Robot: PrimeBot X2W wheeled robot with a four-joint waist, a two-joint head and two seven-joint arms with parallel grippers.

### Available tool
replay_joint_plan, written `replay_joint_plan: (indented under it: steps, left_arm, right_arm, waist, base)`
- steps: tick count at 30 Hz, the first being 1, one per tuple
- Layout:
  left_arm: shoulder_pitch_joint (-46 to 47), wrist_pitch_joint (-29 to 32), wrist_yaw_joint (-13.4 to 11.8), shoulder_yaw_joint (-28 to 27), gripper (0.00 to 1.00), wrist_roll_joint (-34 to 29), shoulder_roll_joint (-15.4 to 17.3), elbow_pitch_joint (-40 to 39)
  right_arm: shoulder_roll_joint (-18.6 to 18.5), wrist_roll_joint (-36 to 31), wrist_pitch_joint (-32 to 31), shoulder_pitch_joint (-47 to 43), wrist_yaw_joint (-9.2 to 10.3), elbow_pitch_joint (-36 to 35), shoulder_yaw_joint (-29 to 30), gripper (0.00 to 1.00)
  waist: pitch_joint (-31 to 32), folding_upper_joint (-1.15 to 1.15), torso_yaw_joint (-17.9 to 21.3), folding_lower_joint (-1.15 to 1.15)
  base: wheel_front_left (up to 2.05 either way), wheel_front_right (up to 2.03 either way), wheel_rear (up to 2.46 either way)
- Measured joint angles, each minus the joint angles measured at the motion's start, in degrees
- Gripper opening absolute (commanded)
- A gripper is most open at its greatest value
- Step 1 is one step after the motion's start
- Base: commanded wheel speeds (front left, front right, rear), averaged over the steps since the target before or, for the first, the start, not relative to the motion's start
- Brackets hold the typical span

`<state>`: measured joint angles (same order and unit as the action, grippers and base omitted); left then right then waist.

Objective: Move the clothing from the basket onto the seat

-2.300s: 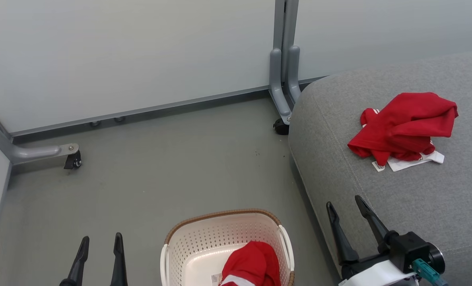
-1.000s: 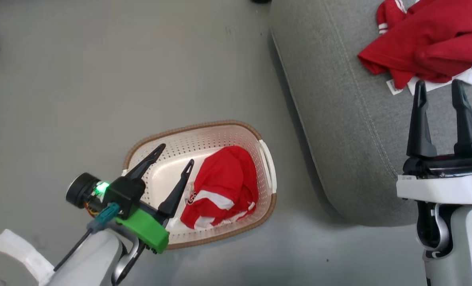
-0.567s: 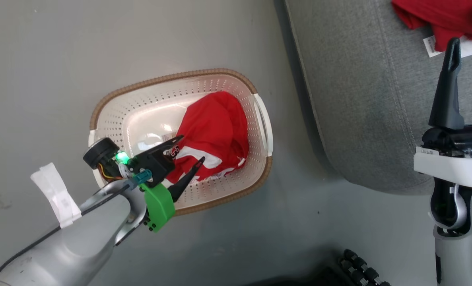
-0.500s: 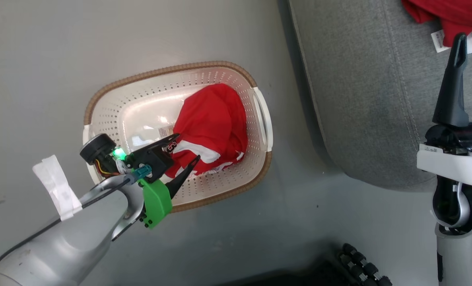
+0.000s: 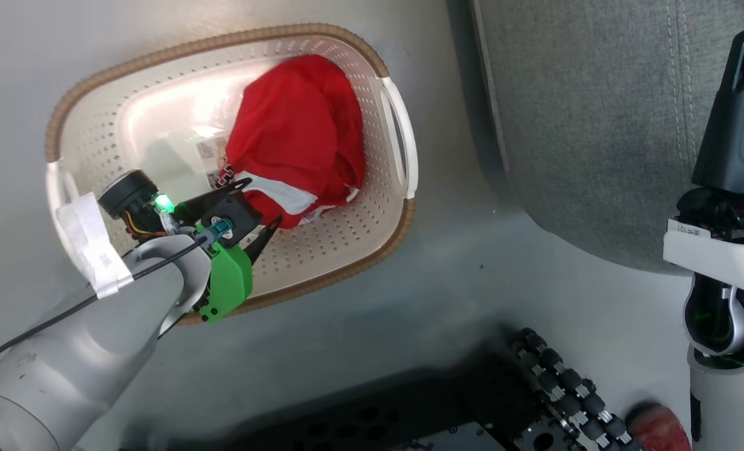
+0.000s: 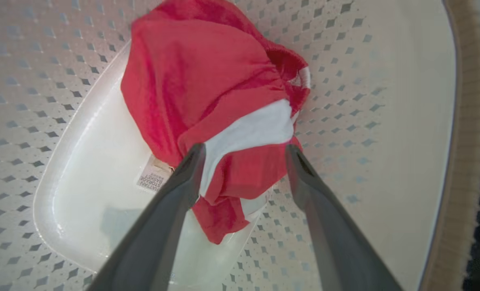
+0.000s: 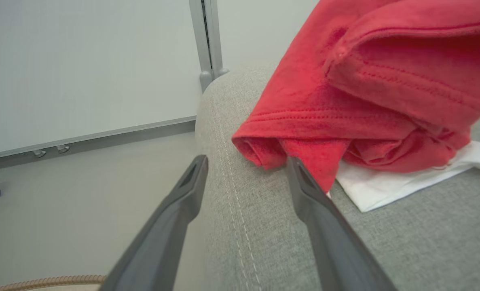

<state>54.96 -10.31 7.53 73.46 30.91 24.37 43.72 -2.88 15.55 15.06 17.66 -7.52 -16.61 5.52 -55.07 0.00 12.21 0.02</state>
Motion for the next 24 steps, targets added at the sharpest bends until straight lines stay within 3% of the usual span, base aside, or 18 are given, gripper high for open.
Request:
replay_joint_plan:
  steps: [10, 24]
  left_arm:
    - [3.0, -0.1, 0.0, 0.0, 1.0, -2.4, -2.9, 7.9]
    - [3.8, -3.8, 0.0, 0.0, 1.0, -6.4, -7.7, 18.3]
  right_arm:
    - [0.0, -1.1, 0.0, -0.4, 0.0, -2.3, -0.6, 1.0]
    - [0.0, -1.9, 0.0, -3.2, 0.0, -5.1, -0.2, 1.0]
  waist:
    - [-3.3, 0.0, 1.9, -0.01]
    - [-2.2, 0.0, 2.1, -0.01]
  base:
    - [0.0, 0.0, 0.0]
    - [0.0, 0.0, 0.0]
